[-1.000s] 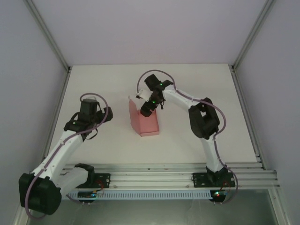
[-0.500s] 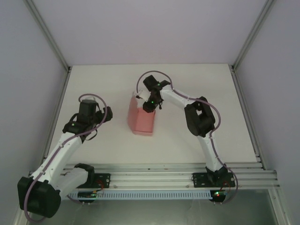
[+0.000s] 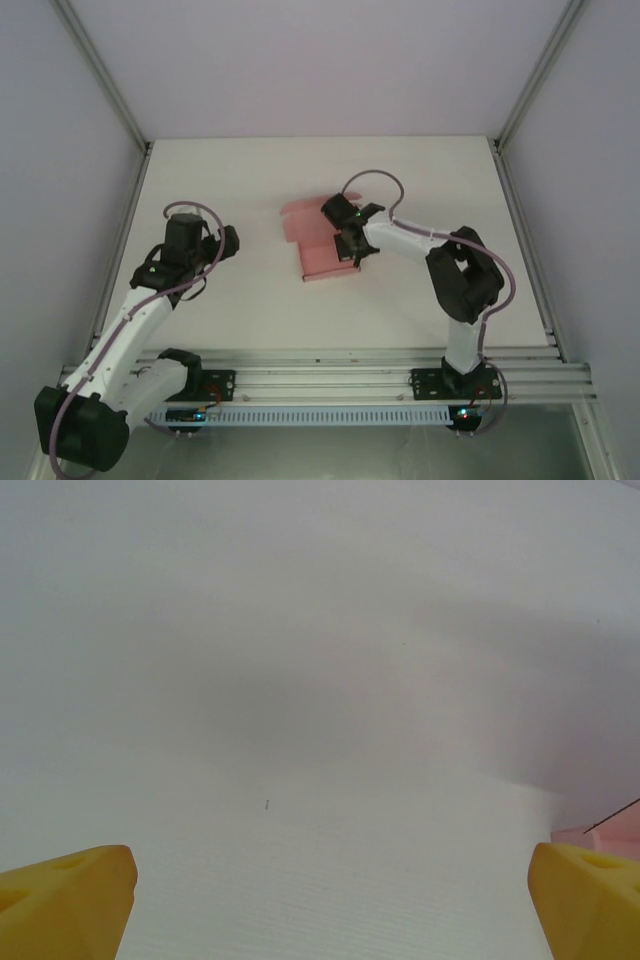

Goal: Assemble paper box

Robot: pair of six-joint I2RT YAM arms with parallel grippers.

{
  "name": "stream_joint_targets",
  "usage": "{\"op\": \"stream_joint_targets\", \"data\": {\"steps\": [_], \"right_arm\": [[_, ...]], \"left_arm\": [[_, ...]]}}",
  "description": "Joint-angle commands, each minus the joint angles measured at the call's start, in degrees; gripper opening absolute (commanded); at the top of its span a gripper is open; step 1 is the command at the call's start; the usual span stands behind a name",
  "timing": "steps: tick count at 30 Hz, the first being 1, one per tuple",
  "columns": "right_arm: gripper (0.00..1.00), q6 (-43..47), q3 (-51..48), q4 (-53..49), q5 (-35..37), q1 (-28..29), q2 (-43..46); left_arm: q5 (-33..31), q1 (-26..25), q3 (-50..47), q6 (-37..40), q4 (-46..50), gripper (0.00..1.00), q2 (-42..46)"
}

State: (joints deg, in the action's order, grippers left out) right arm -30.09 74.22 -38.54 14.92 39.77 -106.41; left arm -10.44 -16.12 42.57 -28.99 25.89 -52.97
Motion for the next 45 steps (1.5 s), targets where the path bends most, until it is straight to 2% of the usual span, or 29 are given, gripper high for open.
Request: {"op": "stream_joint_targets", "data": {"steps": [1, 4, 6, 7, 8, 10, 12, 13, 16, 18, 21, 22, 25, 28, 32, 37, 45], "right_arm": [[0.05, -17.2, -4.1, -2.6, 5.6, 1.8, 2.2], [0.05, -16.7, -5.4, -0.3, 4.8, 3.4, 3.4], [0.10, -15.2, -5.6, 1.2, 4.1, 3.6, 4.0], [0.15, -14.8, -5.6, 1.4, 4.2, 3.8, 4.5], [0.26, -13.7, -5.6, 1.8, 4.1, 3.8, 5.4], [0.39, -12.3, -7.0, 1.2, 5.2, 3.4, 7.6], [0.59, -9.1, -7.7, 1.5, 5.6, 3.0, 11.3], [0.66, -7.9, -7.9, 1.5, 5.9, 2.9, 13.4], [0.98, -0.2, -9.2, 3.6, 5.9, 1.8, 19.9], [0.99, 6.9, -11.0, 8.4, 2.4, -0.6, 23.9], [0.99, 20.8, -12.9, 16.6, -10.3, -6.0, 28.0], [0.99, 26.6, -13.1, 18.5, -16.7, -8.1, 28.5], [0.98, 35.2, -10.3, 17.3, -26.1, -11.6, 26.6], [0.99, 40.3, -5.6, 11.8, -32.1, -14.1, 21.9], [0.97, 42.1, 2.1, 6.2, -30.9, -16.4, 14.7], [0.88, 42.7, 6.9, 4.1, -32.3, -17.7, 8.2], [0.55, 43.5, 8.9, 0.7, -30.8, -17.8, 4.9]], "left_arm": [[3.7, 0.5, 1.6, 0.9, -0.5, 1.00, -0.8], [7.3, 0.5, 1.6, 2.0, -1.5, 1.00, -2.2], [10.9, 0.4, 1.2, 2.9, -3.3, 1.00, -3.0], [12.9, 0.4, 0.9, 3.7, -4.4, 1.00, -3.5], [15.4, 0.3, 1.1, 4.8, -5.2, 1.00, -4.1], [20.2, 0.2, 1.6, 7.0, -6.3, 1.00, -5.5], [25.0, -0.3, 2.7, 9.7, -7.0, 1.00, -7.3], [26.7, -0.6, 3.4, 10.7, -7.3, 1.00, -8.3], [29.1, -2.6, 7.3, 14.2, -7.1, 1.00, -13.2], [29.3, -4.3, 10.9, 17.5, -6.2, 1.00, -17.4], [31.1, -5.8, 18.2, 22.5, -2.7, 1.00, -24.9], [32.4, -5.9, 20.7, 24.5, -1.3, 1.00, -27.6], [34.7, -6.1, 27.1, 29.2, 2.6, 1.00, -34.4], [36.4, -6.4, 32.7, 33.7, 6.0, 0.92, -40.4], [35.7, -6.7, 39.2, 37.6, 12.2, 0.83, -47.3], [34.2, -6.9, 44.4, 38.9, 15.0, 0.70, -52.3], [33.5, -8.1, 46.0, 39.6, 15.4, 0.40, -53.0]]}}
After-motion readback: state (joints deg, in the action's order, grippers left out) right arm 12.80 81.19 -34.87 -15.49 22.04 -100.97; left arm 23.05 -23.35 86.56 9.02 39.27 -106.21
